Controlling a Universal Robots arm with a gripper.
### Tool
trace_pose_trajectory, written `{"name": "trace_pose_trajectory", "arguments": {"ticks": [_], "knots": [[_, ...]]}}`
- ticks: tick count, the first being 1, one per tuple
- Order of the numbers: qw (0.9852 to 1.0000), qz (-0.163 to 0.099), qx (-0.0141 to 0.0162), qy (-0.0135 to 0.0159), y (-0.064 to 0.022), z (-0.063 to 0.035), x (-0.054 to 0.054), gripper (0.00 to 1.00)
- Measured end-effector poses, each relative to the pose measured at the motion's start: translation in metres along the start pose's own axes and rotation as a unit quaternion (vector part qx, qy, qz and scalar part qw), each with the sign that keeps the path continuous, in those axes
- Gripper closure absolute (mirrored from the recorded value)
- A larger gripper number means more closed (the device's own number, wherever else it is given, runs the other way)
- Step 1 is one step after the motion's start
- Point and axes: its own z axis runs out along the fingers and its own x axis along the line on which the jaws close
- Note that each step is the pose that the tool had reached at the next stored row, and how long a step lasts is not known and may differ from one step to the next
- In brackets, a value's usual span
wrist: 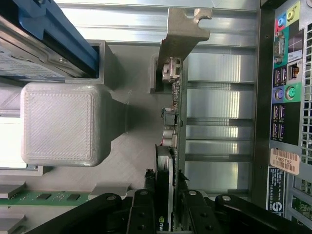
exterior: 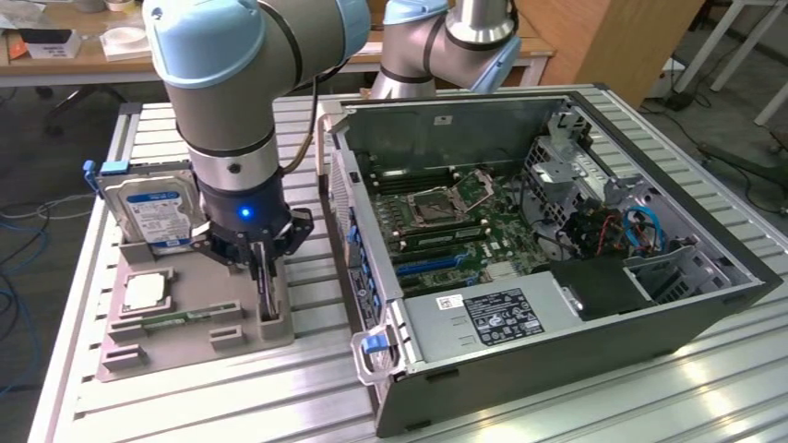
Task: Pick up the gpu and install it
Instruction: 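Pick up the gpu and move the gpu toward the slot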
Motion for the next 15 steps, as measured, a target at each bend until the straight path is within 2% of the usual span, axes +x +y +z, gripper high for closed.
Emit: {"name": "trace_pose_trajectory", "arguments": {"ticks": [15], "knots": [[1.0000,0.000,-0.0001,-0.0001,0.0000,0.0002,0.0000,0.73]]}}
